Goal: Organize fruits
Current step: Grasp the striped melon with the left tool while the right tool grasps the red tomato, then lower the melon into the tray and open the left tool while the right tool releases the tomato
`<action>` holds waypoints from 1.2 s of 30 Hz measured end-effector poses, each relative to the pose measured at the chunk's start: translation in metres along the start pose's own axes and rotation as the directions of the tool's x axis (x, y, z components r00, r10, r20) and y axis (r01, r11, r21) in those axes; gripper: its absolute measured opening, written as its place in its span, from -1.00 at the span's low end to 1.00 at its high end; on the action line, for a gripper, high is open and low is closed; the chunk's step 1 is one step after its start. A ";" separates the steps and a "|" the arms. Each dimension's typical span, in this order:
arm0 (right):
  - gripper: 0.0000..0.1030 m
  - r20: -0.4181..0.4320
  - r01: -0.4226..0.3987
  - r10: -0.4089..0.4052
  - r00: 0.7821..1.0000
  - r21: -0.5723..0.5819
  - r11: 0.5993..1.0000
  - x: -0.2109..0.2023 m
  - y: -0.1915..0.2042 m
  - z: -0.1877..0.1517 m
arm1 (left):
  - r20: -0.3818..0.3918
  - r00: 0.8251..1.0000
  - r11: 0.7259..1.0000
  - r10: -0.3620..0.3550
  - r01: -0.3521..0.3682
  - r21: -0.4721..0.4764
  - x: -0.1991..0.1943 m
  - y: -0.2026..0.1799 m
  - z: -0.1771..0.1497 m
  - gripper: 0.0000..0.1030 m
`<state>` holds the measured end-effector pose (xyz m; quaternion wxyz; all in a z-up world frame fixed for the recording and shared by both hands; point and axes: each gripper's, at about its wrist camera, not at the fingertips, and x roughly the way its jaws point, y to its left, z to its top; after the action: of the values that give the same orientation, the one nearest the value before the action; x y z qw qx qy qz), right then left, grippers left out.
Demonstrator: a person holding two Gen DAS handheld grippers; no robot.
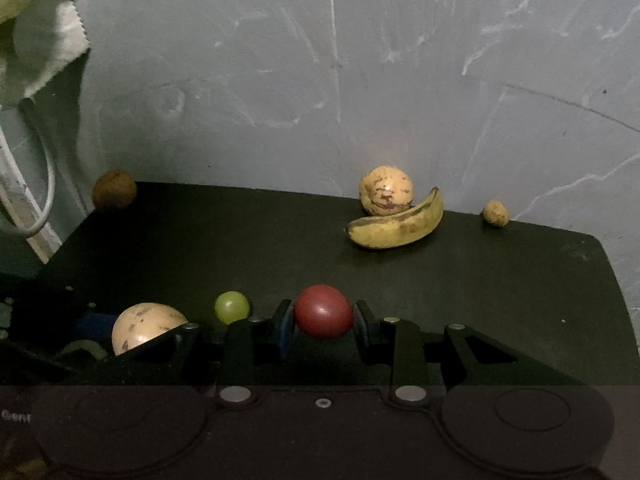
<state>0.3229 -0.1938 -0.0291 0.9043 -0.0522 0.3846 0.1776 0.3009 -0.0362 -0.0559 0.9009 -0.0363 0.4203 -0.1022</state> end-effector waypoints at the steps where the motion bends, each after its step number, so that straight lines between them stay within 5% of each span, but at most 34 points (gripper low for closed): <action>1: -0.36 0.006 -0.001 0.001 1.000 -0.002 1.000 -0.006 0.002 -0.001 | 0.005 1.000 1.000 0.003 -0.003 0.000 -0.003 -0.001 0.000 0.04; 15: -0.36 0.040 -0.030 0.032 0.999 -0.041 0.999 -0.080 0.030 -0.048 | 0.048 0.999 0.999 0.018 -0.017 -0.027 -0.058 -0.014 -0.023 0.04; 36: -0.36 -0.074 -0.023 0.024 0.997 0.024 0.999 -0.125 0.036 -0.142 | -0.087 0.996 1.000 0.011 -0.011 0.006 -0.085 -0.052 -0.092 0.04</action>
<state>0.1330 -0.2282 -0.0373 0.8879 -0.0438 0.4204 0.1818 0.1692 -0.0667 -0.0440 0.8824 -0.0270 0.4591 -0.0999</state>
